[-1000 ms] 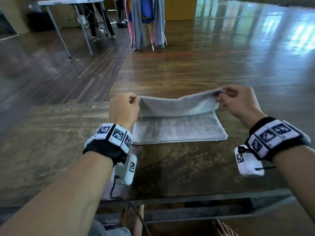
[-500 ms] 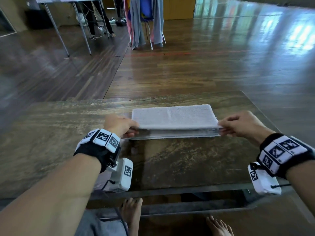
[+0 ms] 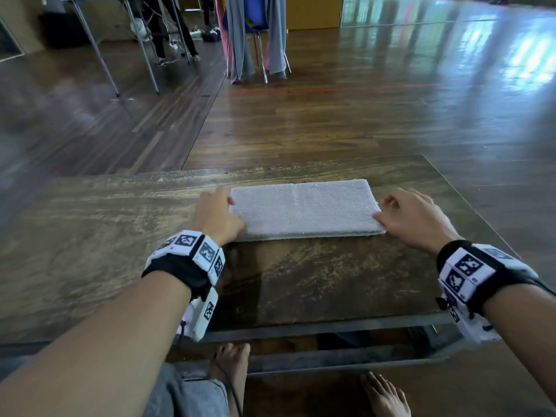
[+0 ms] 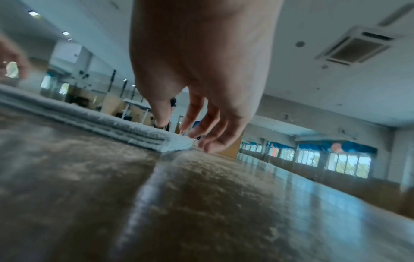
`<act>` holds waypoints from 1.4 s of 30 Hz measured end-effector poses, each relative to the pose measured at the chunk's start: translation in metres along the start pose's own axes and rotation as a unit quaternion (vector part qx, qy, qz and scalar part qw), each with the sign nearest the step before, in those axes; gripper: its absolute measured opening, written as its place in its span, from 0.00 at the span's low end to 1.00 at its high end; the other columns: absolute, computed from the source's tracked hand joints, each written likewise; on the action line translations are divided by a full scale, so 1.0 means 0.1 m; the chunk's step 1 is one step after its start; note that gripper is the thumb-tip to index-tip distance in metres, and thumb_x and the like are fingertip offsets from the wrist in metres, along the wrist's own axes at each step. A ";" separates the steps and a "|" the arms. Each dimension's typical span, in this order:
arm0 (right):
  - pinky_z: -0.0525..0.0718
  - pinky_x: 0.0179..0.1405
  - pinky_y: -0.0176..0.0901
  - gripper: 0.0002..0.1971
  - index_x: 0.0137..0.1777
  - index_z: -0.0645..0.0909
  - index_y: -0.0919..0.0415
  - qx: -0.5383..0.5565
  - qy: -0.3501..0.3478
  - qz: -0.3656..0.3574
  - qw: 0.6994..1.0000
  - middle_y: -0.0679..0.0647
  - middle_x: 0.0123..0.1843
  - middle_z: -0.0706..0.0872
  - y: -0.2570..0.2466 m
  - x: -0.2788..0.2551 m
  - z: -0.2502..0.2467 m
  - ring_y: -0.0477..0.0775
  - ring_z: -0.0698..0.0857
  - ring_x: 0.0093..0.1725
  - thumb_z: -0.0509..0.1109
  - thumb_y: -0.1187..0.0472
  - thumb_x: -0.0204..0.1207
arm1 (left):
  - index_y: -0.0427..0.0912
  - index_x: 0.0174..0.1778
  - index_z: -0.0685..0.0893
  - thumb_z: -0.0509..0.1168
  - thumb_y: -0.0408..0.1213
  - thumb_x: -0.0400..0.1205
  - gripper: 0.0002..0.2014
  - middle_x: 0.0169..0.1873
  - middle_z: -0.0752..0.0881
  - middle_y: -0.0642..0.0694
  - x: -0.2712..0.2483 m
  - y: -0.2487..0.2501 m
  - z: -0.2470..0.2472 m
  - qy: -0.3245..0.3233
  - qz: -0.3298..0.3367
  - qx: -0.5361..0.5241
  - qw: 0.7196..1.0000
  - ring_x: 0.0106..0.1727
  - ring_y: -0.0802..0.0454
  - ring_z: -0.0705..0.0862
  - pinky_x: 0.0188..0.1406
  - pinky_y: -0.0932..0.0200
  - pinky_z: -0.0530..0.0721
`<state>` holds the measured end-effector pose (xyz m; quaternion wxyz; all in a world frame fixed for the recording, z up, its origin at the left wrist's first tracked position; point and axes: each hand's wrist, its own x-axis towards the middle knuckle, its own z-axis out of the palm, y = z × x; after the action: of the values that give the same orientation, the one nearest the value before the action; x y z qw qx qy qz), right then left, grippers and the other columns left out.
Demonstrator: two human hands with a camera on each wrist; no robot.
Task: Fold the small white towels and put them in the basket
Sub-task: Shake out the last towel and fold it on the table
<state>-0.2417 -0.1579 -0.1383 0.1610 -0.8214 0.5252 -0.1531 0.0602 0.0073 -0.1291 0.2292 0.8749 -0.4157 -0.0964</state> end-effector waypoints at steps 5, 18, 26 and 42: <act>0.69 0.78 0.58 0.19 0.74 0.76 0.45 -0.082 -0.163 -0.190 0.965 0.44 0.75 0.76 -0.19 -0.03 0.08 0.51 0.71 0.77 0.63 0.43 0.86 | 0.48 0.58 0.83 0.70 0.50 0.81 0.13 0.59 0.78 0.48 -0.02 0.16 0.14 -0.129 0.184 0.055 0.973 0.52 0.50 0.79 0.55 0.54 0.78; 0.69 0.76 0.50 0.29 0.78 0.69 0.53 -0.145 -0.152 -0.291 0.933 0.49 0.75 0.71 -0.85 -0.15 0.39 0.54 0.69 0.76 0.71 0.50 0.78 | 0.56 0.70 0.71 0.64 0.69 0.74 0.33 0.74 0.67 0.51 -0.12 0.43 0.54 -0.182 0.242 0.111 0.946 0.78 0.51 0.61 0.77 0.47 0.62; 0.31 0.86 0.57 0.37 0.89 0.31 0.44 -0.109 -0.346 -0.181 0.914 0.41 0.89 0.29 -0.73 -0.11 0.54 0.44 0.28 0.86 0.51 0.43 0.89 | 0.58 0.86 0.40 0.50 0.77 0.75 0.48 0.86 0.35 0.58 -0.14 0.20 0.71 -0.244 0.222 0.129 0.935 0.86 0.53 0.30 0.84 0.45 0.32; 0.32 0.85 0.65 0.73 0.83 0.22 0.35 -0.150 -0.325 -0.078 0.931 0.41 0.84 0.18 -0.28 0.07 0.41 0.50 0.22 0.85 0.49 0.04 0.40 | 0.68 0.82 0.28 0.60 0.82 0.64 0.60 0.83 0.25 0.56 -0.17 -0.09 0.31 -0.285 0.133 0.168 0.934 0.84 0.52 0.25 0.82 0.34 0.32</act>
<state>-0.1987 -0.1487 -0.1622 0.1853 -0.8791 0.3958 0.1904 0.0451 0.0154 -0.1609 -0.0389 0.7734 -0.5859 -0.2389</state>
